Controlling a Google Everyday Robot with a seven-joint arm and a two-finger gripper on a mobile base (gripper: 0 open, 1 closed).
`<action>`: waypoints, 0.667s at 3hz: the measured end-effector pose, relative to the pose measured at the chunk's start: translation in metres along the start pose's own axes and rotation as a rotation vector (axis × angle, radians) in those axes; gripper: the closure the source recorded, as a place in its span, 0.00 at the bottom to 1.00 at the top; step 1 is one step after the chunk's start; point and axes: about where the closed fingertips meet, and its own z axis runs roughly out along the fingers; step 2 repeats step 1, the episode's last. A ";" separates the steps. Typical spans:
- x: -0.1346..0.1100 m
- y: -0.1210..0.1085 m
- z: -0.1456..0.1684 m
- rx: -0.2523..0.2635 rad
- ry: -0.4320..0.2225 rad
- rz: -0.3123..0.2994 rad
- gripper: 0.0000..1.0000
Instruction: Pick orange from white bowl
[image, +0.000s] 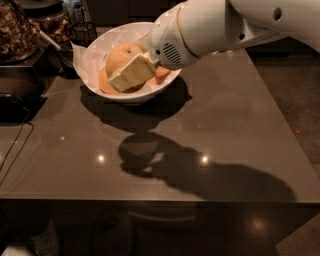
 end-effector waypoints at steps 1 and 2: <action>0.003 0.001 0.001 -0.002 0.005 0.002 1.00; 0.003 0.001 0.001 -0.002 0.005 0.002 1.00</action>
Offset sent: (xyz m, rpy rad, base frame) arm 0.0000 0.0000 0.0000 0.0000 0.0000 0.0000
